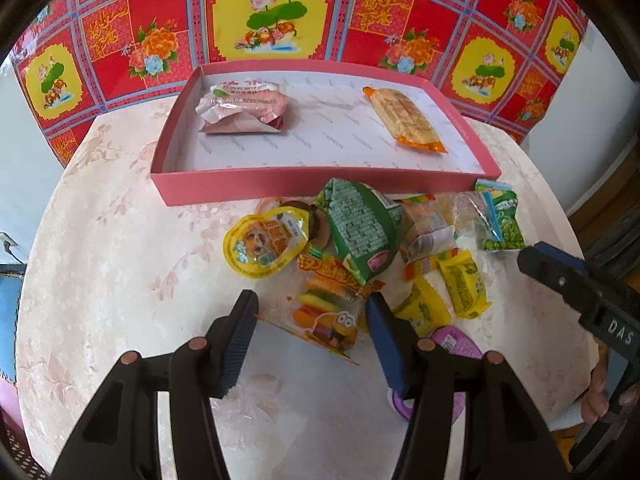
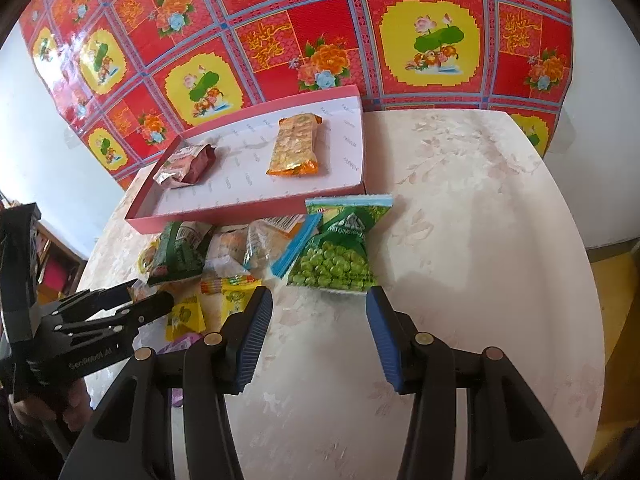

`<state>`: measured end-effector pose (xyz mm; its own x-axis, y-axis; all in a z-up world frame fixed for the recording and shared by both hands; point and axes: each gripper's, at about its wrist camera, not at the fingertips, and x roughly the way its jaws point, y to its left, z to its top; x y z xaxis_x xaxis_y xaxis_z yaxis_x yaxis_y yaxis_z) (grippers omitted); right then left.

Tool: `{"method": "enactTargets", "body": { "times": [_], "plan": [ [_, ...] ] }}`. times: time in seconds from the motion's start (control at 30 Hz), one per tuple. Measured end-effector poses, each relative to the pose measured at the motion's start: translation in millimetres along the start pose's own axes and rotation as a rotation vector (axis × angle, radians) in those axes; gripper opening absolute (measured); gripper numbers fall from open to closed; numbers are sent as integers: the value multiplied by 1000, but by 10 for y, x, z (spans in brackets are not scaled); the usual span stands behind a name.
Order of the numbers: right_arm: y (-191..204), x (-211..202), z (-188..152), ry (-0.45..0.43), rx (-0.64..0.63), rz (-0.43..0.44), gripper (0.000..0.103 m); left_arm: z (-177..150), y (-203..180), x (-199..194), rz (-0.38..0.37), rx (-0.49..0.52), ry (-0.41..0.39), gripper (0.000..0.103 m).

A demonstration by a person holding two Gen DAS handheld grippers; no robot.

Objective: Organize snacks
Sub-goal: 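Close the left gripper on the gummy candy pack while the right grasps the pea bag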

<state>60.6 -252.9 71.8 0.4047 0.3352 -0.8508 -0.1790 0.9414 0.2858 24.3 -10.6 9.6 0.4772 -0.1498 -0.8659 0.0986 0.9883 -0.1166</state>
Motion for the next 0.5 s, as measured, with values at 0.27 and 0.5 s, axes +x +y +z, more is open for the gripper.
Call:
{"method": "enactTargets", "body": {
  "times": [0.27, 0.5],
  "plan": [
    [-33, 106, 127, -7, 8, -25, 50, -25, -8, -4, -16, 10, -14, 49],
    [-15, 204, 188, 7, 2, -55, 50, -30, 84, -116, -31, -1, -24, 42]
  ]
}}
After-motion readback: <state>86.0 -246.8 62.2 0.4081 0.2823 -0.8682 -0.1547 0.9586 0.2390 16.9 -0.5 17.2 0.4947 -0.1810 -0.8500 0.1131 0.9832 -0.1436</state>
